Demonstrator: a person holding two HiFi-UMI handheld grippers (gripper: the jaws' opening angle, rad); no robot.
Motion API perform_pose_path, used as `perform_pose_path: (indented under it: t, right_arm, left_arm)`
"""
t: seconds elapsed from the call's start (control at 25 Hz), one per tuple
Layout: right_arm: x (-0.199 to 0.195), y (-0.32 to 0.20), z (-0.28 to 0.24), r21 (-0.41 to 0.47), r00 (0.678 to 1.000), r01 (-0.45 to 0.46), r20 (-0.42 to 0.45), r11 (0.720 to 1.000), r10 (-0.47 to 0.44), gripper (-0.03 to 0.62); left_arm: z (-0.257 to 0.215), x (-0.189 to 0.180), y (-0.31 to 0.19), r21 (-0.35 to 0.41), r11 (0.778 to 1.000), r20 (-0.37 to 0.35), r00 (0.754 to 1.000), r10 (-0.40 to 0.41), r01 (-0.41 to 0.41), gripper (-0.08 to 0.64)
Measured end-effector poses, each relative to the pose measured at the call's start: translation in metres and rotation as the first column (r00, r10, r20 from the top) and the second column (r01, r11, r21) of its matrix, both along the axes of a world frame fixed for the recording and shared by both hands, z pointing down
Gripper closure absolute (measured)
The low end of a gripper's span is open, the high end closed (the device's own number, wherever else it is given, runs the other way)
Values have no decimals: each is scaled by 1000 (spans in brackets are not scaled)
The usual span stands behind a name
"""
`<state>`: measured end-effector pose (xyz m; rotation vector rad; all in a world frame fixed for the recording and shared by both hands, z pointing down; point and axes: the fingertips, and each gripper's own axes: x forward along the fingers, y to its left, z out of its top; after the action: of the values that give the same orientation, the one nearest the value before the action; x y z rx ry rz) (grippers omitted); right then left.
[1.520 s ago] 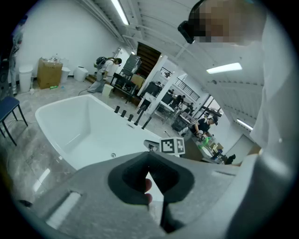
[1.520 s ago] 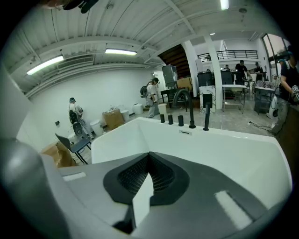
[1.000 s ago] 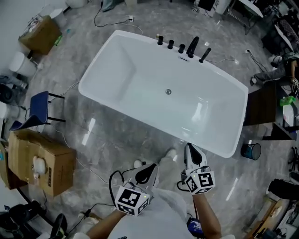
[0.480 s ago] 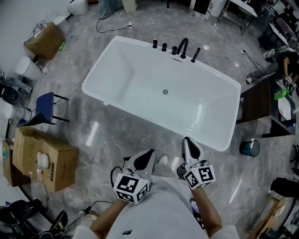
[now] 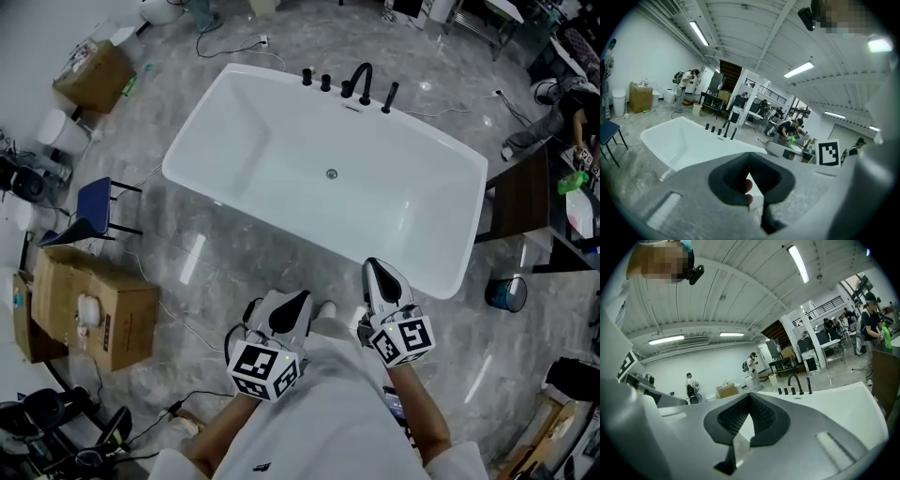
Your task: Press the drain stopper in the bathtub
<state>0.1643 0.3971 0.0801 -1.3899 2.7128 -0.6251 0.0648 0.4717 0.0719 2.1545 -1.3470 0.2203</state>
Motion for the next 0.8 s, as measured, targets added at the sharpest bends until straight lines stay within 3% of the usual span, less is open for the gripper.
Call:
perform_pose_path:
  t: [0.4, 0.6, 0.8]
  right_arm:
    - [-25, -56, 12, -18, 1000, -29, -12, 999, 29, 597]
    - [-45, -109, 8, -27, 995, -98, -38, 995, 97, 598]
    - [-82, -167, -1, -26, 989, -145, -45, 989, 144, 597]
  left_arm:
    - [15, -23, -61, -25, 999, -38, 999, 33, -34, 560]
    - [17, -44, -121, -30, 993, -61, 992, 114, -116, 560]
    - [18, -88, -196, -29, 987, -63, 986, 155, -157, 560]
